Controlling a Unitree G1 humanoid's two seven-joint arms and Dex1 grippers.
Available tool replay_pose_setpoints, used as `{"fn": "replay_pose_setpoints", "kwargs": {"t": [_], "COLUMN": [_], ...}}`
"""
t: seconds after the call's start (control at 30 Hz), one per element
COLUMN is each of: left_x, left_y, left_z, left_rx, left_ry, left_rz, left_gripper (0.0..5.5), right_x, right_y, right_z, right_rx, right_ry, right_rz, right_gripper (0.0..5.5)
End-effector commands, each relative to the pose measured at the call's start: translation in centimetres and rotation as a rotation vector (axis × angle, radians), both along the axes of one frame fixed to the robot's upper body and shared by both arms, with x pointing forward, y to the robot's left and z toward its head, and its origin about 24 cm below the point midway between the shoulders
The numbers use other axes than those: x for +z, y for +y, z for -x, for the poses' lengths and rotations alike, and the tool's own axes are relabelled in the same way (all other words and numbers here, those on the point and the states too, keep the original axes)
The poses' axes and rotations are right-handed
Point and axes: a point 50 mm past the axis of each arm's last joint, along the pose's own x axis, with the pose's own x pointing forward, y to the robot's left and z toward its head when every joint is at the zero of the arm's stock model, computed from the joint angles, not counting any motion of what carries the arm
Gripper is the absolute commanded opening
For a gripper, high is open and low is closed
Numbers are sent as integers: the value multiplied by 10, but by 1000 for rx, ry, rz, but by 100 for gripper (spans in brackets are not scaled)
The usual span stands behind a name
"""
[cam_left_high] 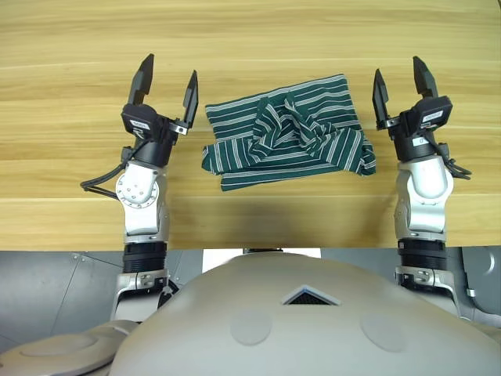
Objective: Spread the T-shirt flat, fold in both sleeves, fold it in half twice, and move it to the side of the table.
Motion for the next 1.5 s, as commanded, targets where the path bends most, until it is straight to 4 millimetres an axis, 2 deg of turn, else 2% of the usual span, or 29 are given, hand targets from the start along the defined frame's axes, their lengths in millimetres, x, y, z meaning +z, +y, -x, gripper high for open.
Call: {"fn": "replay_pose_setpoints", "kwargs": {"t": [0.03, 1.5], "left_x": [1, 2], "left_y": [0, -2], "left_z": [0, 1], "left_rx": [4, -3], "left_ry": [4, 5], "left_rz": [-6, -4], "left_gripper": [337, 337], "right_x": [0, 0], "right_y": [0, 3], "right_z": [2, 4], "right_rx": [10, 26], "right_ry": [14, 23], "right_rz": [14, 27], "right_gripper": [297, 297]}}
